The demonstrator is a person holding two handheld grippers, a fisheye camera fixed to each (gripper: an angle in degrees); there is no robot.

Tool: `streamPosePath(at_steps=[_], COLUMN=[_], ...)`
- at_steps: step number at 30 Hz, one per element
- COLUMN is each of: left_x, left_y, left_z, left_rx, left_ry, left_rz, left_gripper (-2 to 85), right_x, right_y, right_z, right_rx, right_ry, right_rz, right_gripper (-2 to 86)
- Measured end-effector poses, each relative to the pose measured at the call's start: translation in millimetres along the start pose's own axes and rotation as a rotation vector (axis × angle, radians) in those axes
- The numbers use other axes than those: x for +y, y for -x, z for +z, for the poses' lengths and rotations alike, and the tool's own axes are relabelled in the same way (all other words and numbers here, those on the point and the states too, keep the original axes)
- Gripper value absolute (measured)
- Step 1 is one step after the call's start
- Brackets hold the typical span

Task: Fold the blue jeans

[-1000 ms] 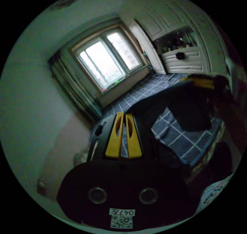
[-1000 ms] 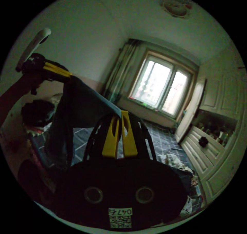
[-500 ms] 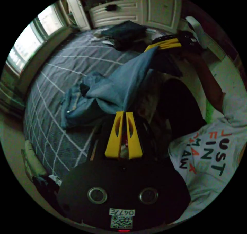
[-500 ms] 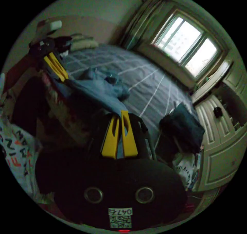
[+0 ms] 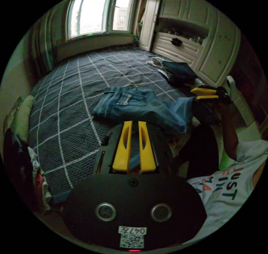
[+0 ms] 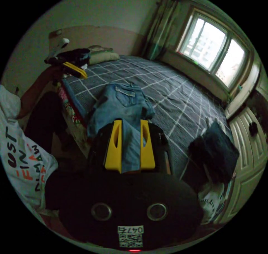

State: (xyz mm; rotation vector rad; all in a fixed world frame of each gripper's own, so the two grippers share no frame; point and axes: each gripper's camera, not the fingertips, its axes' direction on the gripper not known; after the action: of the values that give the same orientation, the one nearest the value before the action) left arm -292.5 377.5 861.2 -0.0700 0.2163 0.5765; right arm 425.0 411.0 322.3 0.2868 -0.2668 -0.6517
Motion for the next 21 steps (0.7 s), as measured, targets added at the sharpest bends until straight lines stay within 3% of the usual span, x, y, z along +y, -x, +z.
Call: streamPosePath(at_steps=[4,6,9,11,13,15,21], left_x=[41,55,68,74,81,87,110], left_y=[42,58,77,92,103,111,136], left_z=[29,43,49,53,54,53,63], left_rx=[0.03,-0.015,-0.104,-0.073,-0.03,-0.028,-0.088], left_ry=[-0.101,0.031,0.083,0.119,0.104,0.078,0.15], left_rz=[-0.091,-0.046,-0.049,-0.1,-0.138,-0.122,-0.187], left_gripper=[-0.5,-0.3,-0.3,-0.4,-0.7,-0.9,-0.9], right_x=[-56,-67,-65,-50,-49,-61,-114], right_y=[19,21,10,3,-2,-7,-9], right_z=[35,44,36,17,20,39,189], right_rx=[-0.112,-0.175,-0.312,-0.215,-0.057,-0.041,0.062], right_ry=[0.049,0.028,-0.086,-0.201,-0.194,-0.166,0.142], right_rz=[-0.162,-0.184,-0.143,-0.062,0.044,0.088,0.045], right_gripper=[5.2,4.4,2.0,0.3,0.0,0.2,4.1])
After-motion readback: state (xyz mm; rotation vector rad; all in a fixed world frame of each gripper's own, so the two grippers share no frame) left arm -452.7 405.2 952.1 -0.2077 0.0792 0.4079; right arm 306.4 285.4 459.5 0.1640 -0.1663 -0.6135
